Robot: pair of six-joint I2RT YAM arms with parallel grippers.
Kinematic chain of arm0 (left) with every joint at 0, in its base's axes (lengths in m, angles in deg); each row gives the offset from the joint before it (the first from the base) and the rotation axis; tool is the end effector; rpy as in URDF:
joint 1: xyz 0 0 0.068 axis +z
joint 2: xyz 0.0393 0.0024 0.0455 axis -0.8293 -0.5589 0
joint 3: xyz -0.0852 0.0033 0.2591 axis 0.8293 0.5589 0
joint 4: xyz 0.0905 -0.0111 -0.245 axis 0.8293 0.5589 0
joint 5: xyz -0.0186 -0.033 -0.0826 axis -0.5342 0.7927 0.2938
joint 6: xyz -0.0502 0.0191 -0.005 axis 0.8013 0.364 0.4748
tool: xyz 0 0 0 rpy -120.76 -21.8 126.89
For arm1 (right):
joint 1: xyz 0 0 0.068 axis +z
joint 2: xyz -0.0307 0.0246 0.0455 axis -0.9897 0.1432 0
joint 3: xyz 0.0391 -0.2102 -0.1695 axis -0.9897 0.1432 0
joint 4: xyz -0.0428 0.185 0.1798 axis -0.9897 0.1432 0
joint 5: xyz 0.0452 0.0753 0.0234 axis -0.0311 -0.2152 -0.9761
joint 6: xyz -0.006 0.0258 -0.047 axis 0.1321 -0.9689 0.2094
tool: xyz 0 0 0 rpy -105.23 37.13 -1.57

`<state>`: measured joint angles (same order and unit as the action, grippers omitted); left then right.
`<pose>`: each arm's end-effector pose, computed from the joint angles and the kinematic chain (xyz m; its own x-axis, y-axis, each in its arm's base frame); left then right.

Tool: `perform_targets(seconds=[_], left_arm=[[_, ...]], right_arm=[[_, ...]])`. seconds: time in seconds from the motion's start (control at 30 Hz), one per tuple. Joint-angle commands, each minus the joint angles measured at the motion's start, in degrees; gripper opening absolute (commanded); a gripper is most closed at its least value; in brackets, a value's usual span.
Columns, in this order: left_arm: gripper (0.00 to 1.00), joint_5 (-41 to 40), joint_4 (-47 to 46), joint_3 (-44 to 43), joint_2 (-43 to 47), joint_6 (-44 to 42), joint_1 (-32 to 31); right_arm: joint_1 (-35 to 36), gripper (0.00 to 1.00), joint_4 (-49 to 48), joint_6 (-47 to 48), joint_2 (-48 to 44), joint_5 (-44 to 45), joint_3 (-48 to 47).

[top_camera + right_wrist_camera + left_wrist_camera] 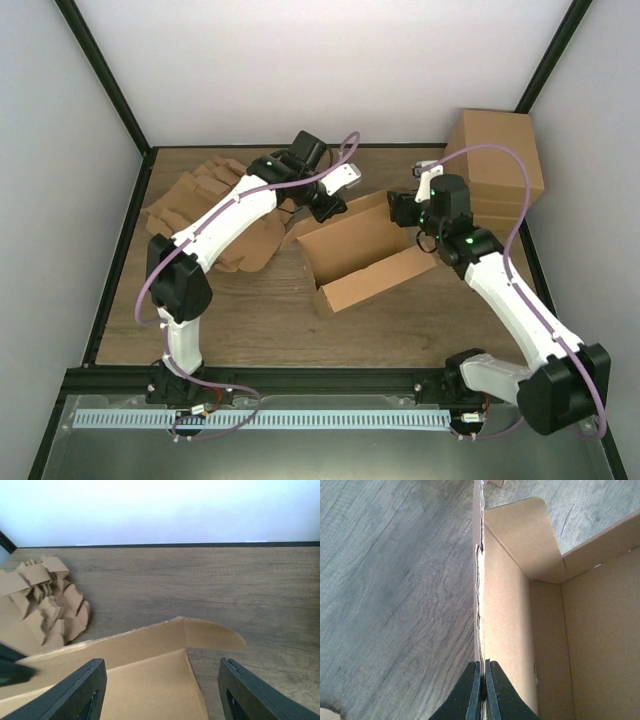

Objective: Fold the paper box

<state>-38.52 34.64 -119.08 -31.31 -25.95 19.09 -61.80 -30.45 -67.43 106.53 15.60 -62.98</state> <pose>0.3292 -0.2639 0.3247 -0.3491 0.6694 -0.6558 0.9121 0.4032 -0.0739 0.2500 0.0909 0.3167 -0.4697 0.0526 -0.8812 -0.2490 0.9498 0.1894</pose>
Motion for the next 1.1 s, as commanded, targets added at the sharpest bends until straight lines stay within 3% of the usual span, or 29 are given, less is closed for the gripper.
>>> perform_targets(seconds=[0.0, 0.2, 0.6, 0.7, 0.87, 1.07], left_arm=[[0.04, 0.2, 0.1, 0.7, 1.4, 0.7, -0.2], [0.04, -0.5, 0.0, 1.4, 1.7, 0.9, -0.3], [0.04, -1.6, -0.6, 2.1, 2.5, 1.4, -0.3], [0.04, -1.5, -0.6, 2.1, 2.8, 1.5, -0.3], [0.04, -1.3, -0.7, 2.5, 3.0, 1.6, -0.3], [0.04, -0.9, -0.8, 2.8, 3.5, 1.9, -0.3]], right_arm=[[0.3, 0.63, 16.1, -3.9, -4.7, -4.3, -5.8], [0.3, 0.62, 33.0, -9.8, -8.6, -11.6, -9.1], [0.3, 0.47, 47.4, -24.6, -22.8, -30.4, -5.7], [0.3, 0.47, 48.2, -27.1, -25.4, -36.4, -1.1], [0.2, 0.50, 48.5, -30.0, -29.7, -38.1, 6.7], [0.2, 0.55, 32.9, -37.1, -34.7, -43.5, 16.6]])
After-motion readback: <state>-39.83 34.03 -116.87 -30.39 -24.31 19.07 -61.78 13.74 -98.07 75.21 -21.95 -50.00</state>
